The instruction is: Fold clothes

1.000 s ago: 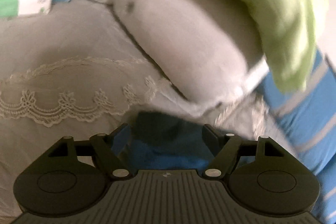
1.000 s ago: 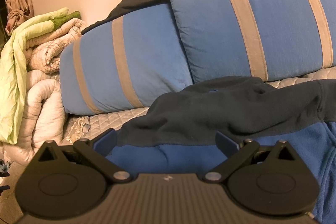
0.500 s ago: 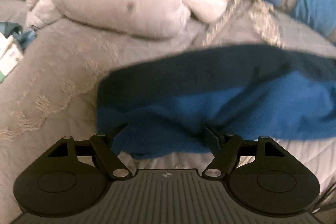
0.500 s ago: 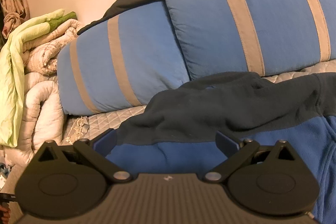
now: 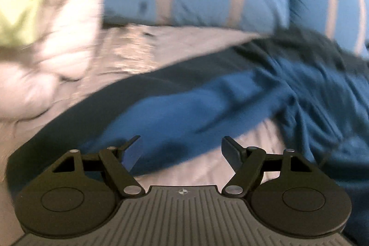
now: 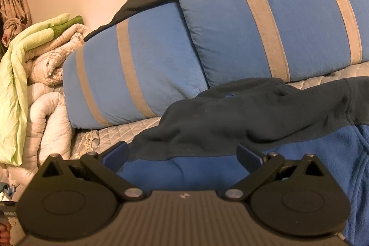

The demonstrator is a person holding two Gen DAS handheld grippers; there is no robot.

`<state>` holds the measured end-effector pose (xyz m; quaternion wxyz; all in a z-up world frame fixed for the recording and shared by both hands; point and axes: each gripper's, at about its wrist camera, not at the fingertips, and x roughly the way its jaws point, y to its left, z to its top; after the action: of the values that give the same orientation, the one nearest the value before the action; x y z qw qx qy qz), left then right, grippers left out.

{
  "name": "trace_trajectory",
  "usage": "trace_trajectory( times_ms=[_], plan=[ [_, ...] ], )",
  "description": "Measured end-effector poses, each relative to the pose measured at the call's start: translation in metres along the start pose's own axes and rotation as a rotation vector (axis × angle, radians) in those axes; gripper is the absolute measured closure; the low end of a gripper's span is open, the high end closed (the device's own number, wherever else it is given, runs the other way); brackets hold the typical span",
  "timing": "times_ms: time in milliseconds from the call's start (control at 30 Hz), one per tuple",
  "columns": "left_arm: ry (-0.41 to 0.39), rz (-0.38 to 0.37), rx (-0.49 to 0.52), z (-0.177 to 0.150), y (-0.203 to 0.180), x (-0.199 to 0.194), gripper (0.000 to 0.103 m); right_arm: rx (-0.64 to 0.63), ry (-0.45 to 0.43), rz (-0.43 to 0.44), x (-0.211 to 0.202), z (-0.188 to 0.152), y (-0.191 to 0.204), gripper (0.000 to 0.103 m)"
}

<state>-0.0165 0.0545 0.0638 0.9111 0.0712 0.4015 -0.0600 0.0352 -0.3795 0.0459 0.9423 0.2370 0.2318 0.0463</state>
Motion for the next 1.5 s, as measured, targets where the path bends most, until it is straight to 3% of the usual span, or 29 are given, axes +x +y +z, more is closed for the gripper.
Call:
trace_trajectory(
  times_ms=[100, 167, 233, 333, 400, 633, 700, 867, 967, 1033, 1100, 1333, 1500],
  plan=[
    [0.022, 0.032, 0.099, -0.004, -0.018, 0.015, 0.031, 0.002, 0.001, 0.0, 0.0, 0.0, 0.0, 0.0],
    [0.052, 0.042, 0.136, -0.007, -0.022, 0.026, 0.041, 0.004, 0.003, -0.001, 0.0, 0.0, -0.001, 0.0],
    [0.084, 0.052, 0.164, -0.009, -0.026, 0.036, 0.066, 0.006, 0.004, -0.002, 0.001, 0.0, -0.001, 0.0],
    [0.092, 0.068, 0.165, -0.01, -0.03, 0.039, 0.088, 0.014, 0.006, 0.0, 0.001, 0.001, -0.002, 0.0],
    [0.104, 0.065, 0.162, -0.008, -0.033, 0.037, 0.094, 0.014, 0.007, 0.0, 0.001, 0.001, -0.002, 0.0],
    [0.181, -0.007, 0.174, -0.005, -0.047, 0.027, 0.096, 0.006, 0.016, 0.002, 0.002, 0.001, -0.002, 0.0],
    [0.241, -0.032, 0.175, -0.007, -0.048, 0.032, 0.095, 0.0, 0.018, 0.002, 0.002, 0.001, -0.001, 0.0],
    [0.252, -0.053, 0.134, -0.001, -0.05, 0.023, 0.093, 0.002, 0.015, -0.007, 0.001, 0.0, -0.002, 0.0],
    [0.18, -0.089, 0.093, 0.007, -0.051, 0.007, 0.083, 0.014, 0.016, -0.007, 0.002, 0.0, -0.003, 0.0],
    [0.119, -0.089, 0.08, 0.013, -0.053, -0.004, 0.054, 0.012, 0.017, -0.006, 0.002, 0.0, -0.003, 0.0],
    [0.037, -0.082, 0.073, 0.021, -0.056, -0.018, 0.046, -0.004, 0.007, -0.011, 0.0, -0.001, -0.002, 0.0],
    [-0.142, -0.052, 0.043, 0.059, -0.05, -0.054, 0.034, -0.057, -0.077, -0.053, -0.01, 0.007, 0.006, 0.0],
    [-0.256, -0.019, 0.019, 0.089, -0.04, -0.077, 0.032, -0.146, -0.111, -0.106, -0.021, 0.032, 0.029, 0.0]
  ],
)
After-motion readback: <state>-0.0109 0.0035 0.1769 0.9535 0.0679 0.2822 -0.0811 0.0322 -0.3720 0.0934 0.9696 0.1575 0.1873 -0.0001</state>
